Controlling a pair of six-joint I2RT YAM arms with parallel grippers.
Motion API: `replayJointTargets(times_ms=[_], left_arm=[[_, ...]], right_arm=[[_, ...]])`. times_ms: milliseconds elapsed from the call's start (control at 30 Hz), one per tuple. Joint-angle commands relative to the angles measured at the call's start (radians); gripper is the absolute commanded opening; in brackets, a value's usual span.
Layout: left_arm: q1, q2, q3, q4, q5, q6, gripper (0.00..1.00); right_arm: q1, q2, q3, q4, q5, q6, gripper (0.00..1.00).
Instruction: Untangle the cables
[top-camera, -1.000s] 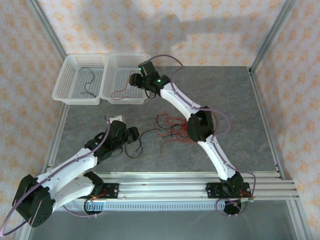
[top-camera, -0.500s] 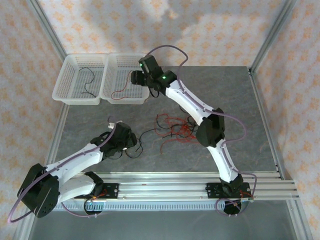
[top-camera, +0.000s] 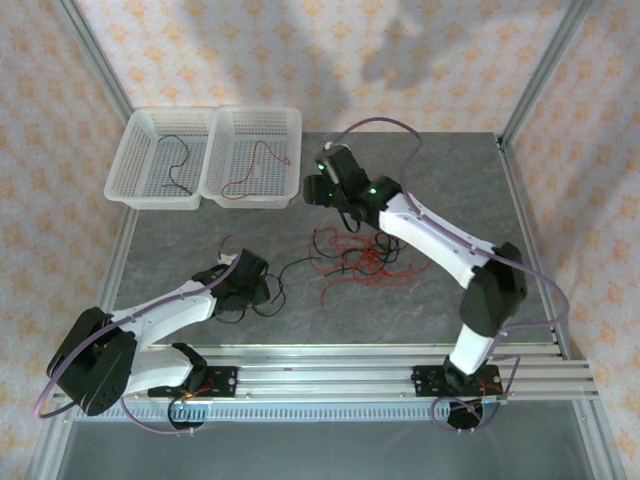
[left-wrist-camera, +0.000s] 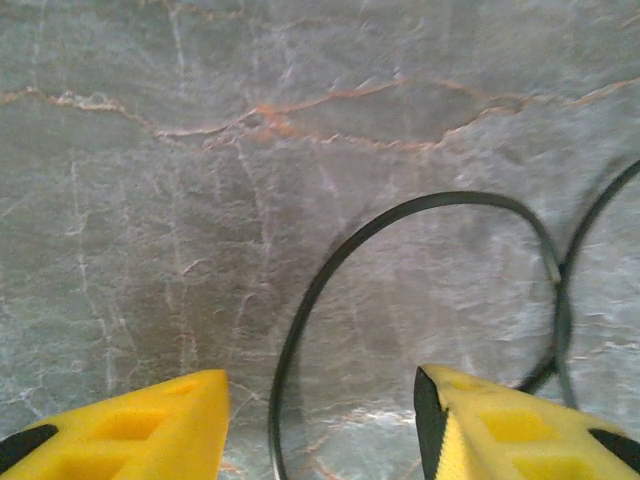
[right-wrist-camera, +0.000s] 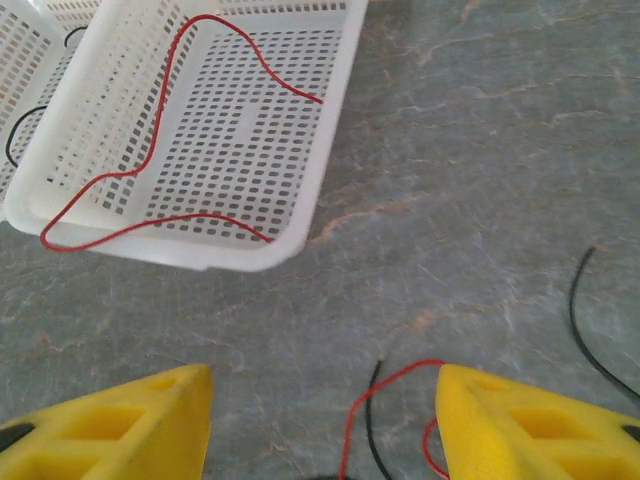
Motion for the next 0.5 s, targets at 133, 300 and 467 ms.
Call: replayJointTargets(times_ms=[133,300,467], left_arm=[[-0.007,0.081,0.035,-0.056,-0.103,0.005,0.5],[-0.007,0.15,0.107,-0.082,-0.186,0.045,0.47],[-0.006,0.223,0.179,-0.074,-0.268,0.102,0.47]], right_arm=[[-0.038,-0.228,-0.265,0.134,0.043,0.023,0.6],[-0.052,-0.301,-0.379,0.167,0.035,0.04,0.6],[-0.058,-0.331,-0.437,0.179,0.023,0.051,0.6]])
